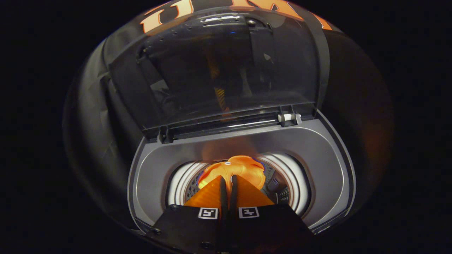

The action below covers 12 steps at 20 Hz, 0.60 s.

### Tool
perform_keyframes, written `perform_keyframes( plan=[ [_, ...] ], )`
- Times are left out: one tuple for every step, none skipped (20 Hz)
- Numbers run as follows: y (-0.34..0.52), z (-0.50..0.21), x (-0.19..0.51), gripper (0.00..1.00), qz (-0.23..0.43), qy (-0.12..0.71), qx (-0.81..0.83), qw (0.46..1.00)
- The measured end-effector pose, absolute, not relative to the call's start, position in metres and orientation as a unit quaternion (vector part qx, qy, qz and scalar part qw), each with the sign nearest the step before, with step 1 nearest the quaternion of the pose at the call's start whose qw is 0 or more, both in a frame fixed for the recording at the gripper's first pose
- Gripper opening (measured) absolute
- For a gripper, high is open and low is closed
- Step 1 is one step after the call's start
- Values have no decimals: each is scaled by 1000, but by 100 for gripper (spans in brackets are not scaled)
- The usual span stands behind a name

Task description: Put the clothes into the washing machine and then close the washing machine lid.

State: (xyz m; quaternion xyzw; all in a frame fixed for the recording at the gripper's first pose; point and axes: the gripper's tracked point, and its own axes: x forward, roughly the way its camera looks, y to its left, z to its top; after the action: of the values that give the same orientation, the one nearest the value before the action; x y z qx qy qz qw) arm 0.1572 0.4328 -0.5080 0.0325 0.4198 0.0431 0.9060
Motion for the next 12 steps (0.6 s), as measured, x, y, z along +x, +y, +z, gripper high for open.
perform_keyframes(
  plan=[
    [429,-512,160,8,38,427,32,903],
    [426,-514,163,8,32,431,30,901],
    [424,-516,165,8,29,434,29,900],
    [422,-519,165,8,24,439,26,898],
    [420,-522,164,8,20,444,23,896],
    [420,-523,162,8,18,451,20,892],
    [420,-525,159,8,17,458,19,888],
    [421,-530,158,8,19,463,21,886],
    [422,-532,157,8,19,466,22,885],
    [421,-534,155,8,18,470,22,882],
    [420,-538,152,9,16,478,21,878],
    [417,-540,146,20,9,486,11,874]
  ],
)
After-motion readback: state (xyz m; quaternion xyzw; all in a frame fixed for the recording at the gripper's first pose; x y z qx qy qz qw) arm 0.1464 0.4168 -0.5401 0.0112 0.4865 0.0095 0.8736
